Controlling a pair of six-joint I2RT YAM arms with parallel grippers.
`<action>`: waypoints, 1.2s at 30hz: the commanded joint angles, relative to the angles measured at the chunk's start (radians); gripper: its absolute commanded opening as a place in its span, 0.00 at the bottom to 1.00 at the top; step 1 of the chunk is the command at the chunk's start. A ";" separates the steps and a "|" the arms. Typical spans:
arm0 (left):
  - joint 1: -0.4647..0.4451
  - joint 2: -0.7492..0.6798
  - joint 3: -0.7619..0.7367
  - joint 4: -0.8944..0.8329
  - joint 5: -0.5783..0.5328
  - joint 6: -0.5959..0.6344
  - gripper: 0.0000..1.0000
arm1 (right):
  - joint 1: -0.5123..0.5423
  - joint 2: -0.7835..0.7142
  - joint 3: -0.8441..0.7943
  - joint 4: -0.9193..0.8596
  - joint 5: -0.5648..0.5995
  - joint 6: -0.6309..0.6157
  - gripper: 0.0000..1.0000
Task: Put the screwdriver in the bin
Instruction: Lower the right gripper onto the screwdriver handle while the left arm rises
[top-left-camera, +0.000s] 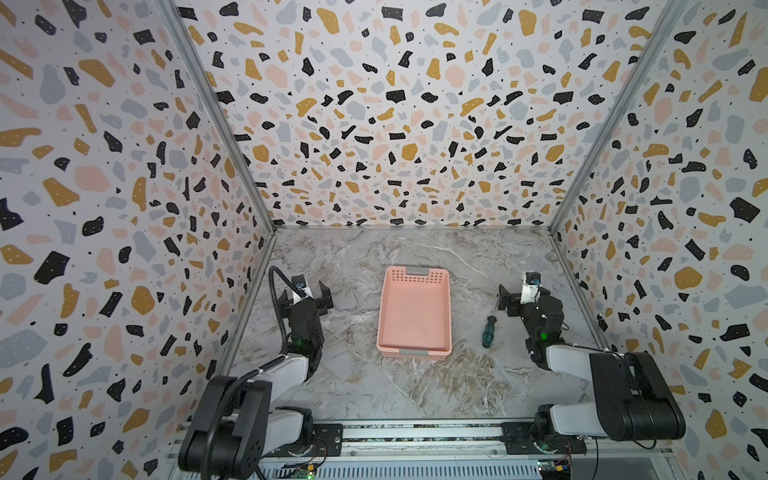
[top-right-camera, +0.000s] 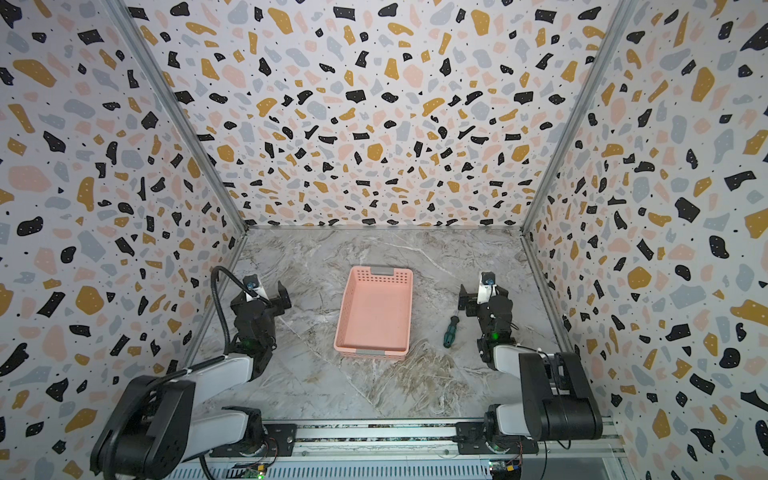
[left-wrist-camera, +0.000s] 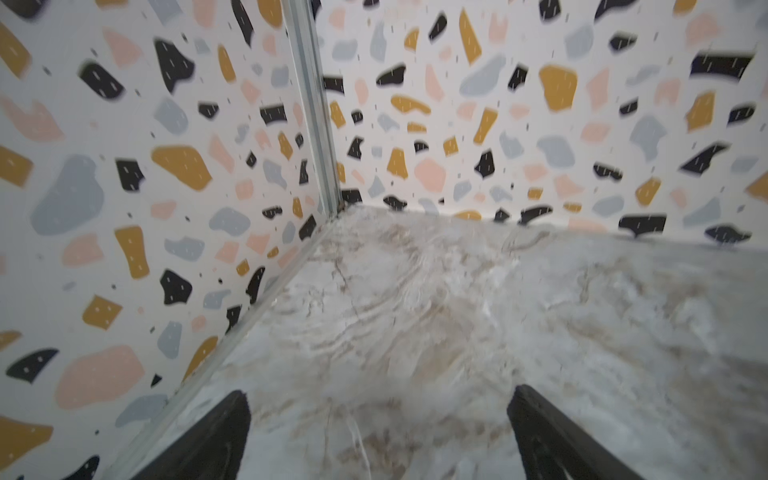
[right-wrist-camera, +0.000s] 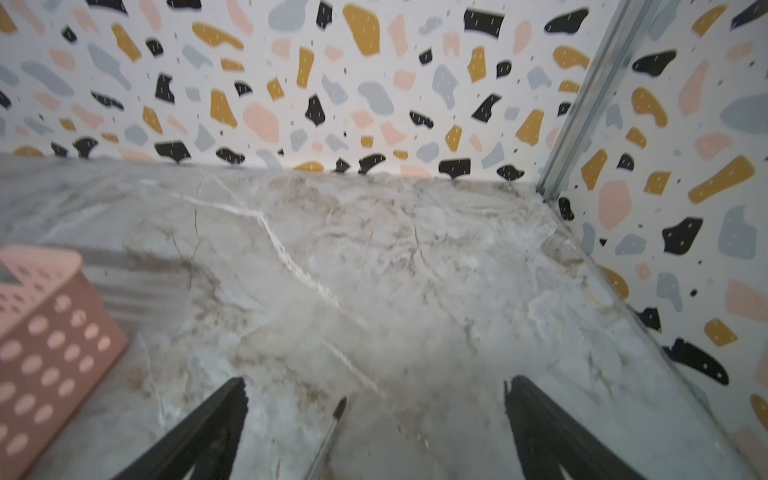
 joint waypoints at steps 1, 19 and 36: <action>0.006 -0.143 0.112 -0.142 -0.011 -0.082 1.00 | -0.004 -0.121 0.118 -0.247 -0.062 0.100 0.99; 0.007 -0.071 0.598 -0.736 0.323 -0.150 1.00 | 0.109 -0.347 0.401 -1.034 -0.028 0.520 1.00; 0.007 -0.062 0.611 -0.823 0.230 -0.128 1.00 | 0.381 -0.025 0.339 -1.280 0.228 0.659 0.75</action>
